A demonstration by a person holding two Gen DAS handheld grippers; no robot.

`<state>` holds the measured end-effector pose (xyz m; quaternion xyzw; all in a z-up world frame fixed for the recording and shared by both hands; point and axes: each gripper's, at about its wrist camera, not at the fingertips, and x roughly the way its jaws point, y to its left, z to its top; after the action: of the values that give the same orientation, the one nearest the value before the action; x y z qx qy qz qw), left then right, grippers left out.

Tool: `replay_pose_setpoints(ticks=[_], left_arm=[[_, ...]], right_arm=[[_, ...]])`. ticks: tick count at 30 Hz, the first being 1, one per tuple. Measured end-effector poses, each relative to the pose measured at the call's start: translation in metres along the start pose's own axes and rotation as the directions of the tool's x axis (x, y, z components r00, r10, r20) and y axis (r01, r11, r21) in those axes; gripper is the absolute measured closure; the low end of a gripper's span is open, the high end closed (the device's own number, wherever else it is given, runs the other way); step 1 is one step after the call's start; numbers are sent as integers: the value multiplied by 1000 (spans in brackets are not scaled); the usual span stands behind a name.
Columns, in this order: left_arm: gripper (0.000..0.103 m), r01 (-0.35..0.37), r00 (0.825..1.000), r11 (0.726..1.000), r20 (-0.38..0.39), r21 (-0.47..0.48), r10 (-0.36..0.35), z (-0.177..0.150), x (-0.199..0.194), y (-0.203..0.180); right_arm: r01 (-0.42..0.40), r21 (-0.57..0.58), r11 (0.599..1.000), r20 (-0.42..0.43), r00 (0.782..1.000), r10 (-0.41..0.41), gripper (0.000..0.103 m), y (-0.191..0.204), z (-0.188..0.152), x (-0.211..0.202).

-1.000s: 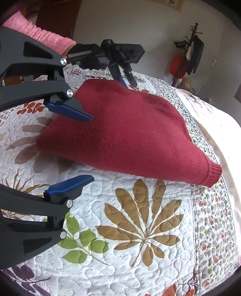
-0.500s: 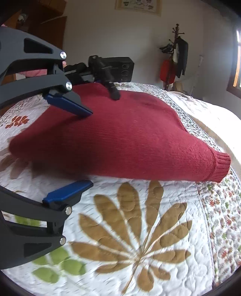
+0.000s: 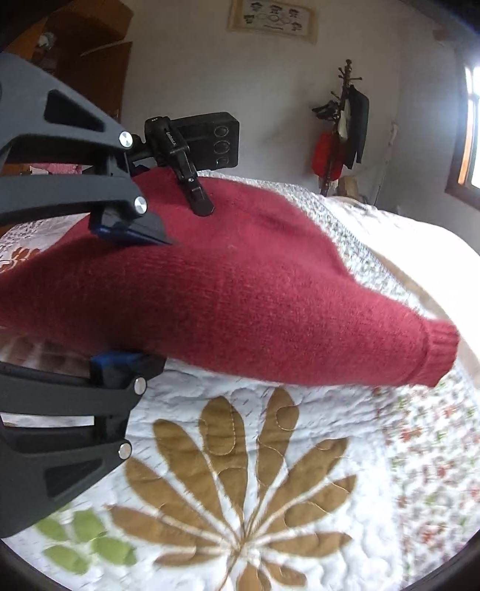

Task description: Fold small clothes

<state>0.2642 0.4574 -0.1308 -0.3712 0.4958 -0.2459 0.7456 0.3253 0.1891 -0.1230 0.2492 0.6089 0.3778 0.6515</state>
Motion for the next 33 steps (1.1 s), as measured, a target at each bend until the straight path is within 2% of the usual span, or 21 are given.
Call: replay_pose_setpoints(ticks=[7,13,17,24,33], left_arm=[[70,83,996,996,17,39,-84,-33,6,-56],[70,120,993,990,-19,80,-119,-78,35,-118],[70,134,991,988,-39,72,-131,-109,53,-141],[70,73,995,995,-80,69,-67,-158,87,-149],[69,-28,994,994,-101,107,39,-180,108,-125]], right_arm=[[-16,-39,999,26,1000,17,61,3,-31,-76],[7,-58,998,51,999,-4,61,-6,-82,-149],[21,-53,998,58,998,-18,61,-17,-117,-179],[78,-8,997,45,996,-78,61,-51,-157,-182],[98,73,992,34,994,-101,59,-111,-187,-165]])
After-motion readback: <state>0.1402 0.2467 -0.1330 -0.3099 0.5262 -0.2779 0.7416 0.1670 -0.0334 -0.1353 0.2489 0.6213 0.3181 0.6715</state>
